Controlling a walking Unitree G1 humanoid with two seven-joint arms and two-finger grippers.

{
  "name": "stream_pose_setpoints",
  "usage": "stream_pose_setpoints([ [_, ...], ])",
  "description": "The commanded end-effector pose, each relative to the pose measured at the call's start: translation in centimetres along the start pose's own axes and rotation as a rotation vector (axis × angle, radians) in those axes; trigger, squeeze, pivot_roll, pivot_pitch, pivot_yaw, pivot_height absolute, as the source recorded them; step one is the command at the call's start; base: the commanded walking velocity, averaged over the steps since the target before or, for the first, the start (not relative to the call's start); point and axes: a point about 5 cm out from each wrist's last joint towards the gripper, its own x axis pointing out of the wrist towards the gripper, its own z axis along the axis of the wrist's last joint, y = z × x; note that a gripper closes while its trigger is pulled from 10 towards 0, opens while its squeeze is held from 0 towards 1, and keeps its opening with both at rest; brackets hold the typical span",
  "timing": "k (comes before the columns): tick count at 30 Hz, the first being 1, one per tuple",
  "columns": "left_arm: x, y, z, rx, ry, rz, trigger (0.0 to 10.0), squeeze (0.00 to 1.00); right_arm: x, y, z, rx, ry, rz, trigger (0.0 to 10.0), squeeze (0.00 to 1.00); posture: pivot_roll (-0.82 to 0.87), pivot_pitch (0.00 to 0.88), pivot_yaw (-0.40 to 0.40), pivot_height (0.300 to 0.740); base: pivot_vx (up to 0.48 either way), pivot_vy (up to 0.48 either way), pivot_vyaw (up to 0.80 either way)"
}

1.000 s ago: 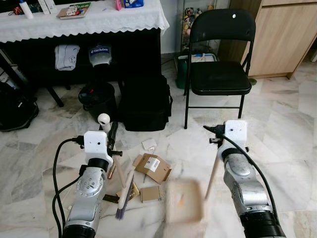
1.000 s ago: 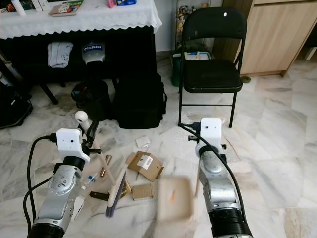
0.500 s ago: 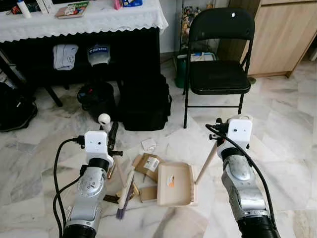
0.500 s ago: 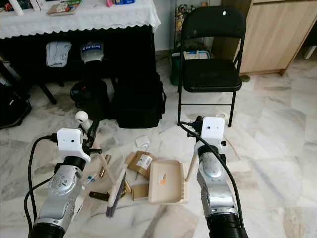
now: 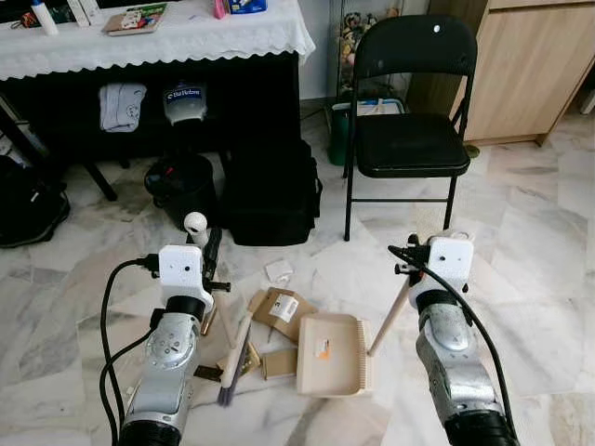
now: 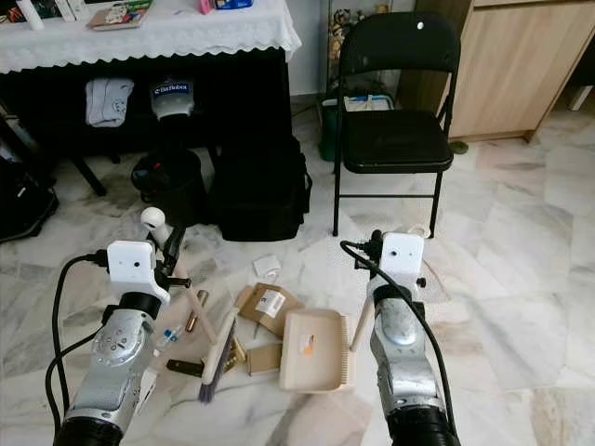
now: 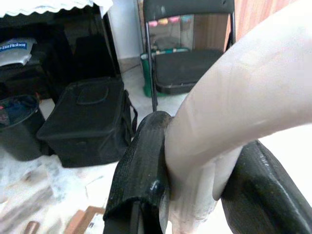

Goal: Sweep floor

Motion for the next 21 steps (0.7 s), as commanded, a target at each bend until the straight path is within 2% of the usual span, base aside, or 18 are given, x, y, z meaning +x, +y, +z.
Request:
stream_pose_setpoints([
  [1, 0.36, 0.37, 0.81, 0.013, -0.042, 0.012, 10.0, 0.00, 0.23, 0.52, 0.61, 0.019, -0.025, 0.012, 10.0, 0.00, 0.02, 0.083, 0.069, 0.740, 0.000, 0.000, 0.00],
  [13, 0.40, 0.53, 0.84, 0.016, -0.042, 0.027, 10.0, 0.00, 0.51, 0.50, 1.20, 0.021, -0.054, 0.015, 10.0, 0.00, 0.02, 0.091, 0.066, 0.740, 0.000, 0.000, 0.00],
  [21, 0.40, 0.49, 0.86, 0.015, -0.045, 0.029, 10.0, 0.00, 0.43, 0.68, 0.85, 0.010, -0.034, 0.031, 10.0, 0.00, 0.02, 0.095, 0.064, 0.740, 0.000, 0.000, 0.00],
])
